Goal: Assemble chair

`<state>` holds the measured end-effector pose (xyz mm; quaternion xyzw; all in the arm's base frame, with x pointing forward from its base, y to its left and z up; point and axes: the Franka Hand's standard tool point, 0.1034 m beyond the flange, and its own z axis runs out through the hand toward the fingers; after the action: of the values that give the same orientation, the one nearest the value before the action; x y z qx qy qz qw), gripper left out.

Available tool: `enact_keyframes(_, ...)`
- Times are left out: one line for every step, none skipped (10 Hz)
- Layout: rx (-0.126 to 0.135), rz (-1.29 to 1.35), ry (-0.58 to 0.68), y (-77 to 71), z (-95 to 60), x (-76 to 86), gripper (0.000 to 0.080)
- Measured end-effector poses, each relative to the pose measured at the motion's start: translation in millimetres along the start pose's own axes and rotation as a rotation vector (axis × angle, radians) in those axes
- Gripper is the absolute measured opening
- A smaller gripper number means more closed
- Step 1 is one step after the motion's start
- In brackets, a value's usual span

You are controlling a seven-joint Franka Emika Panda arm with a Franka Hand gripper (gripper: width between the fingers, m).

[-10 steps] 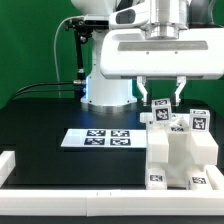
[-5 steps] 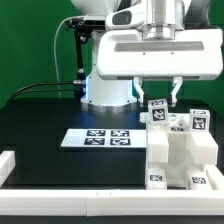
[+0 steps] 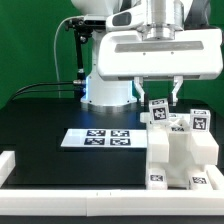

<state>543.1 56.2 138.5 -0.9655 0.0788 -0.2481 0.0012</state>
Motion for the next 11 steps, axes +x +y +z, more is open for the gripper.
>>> enact_keyframes(-0.002, 0.007, -0.013, 0.3, 0.1, 2.0, 0.0281)
enact_keyframes(0.002, 0.013, -0.018, -3.1, -2.9, 12.8, 0.0281)
enact_keyframes(0.003, 0.006, -0.01, -3.4, -2.5, 13.4, 0.0281)
enact_keyframes(0.001, 0.003, -0.013, -3.0, -1.8, 12.0, 0.0281)
enact_keyframes(0.002, 0.0, -0.013, -3.6, -1.9, 11.6, 0.0281)
enact_keyframes(0.004, -0.026, -0.028, -7.3, -2.9, 3.9, 0.0281)
enact_keyframes(0.006, -0.052, -0.031, -5.2, -7.0, 0.5, 0.0281)
enact_keyframes(0.004, -0.082, -0.034, -1.9, -9.0, -5.3, 0.0281)
enact_keyframes(0.001, -0.126, -0.034, -0.3, -7.4, -9.6, 0.0281)
enact_keyframes(0.0, -0.145, -0.03, -0.2, -5.9, -9.6, 0.0281)
enact_keyframes(0.0, -0.144, -0.029, -0.4, -6.1, -9.1, 0.0281)
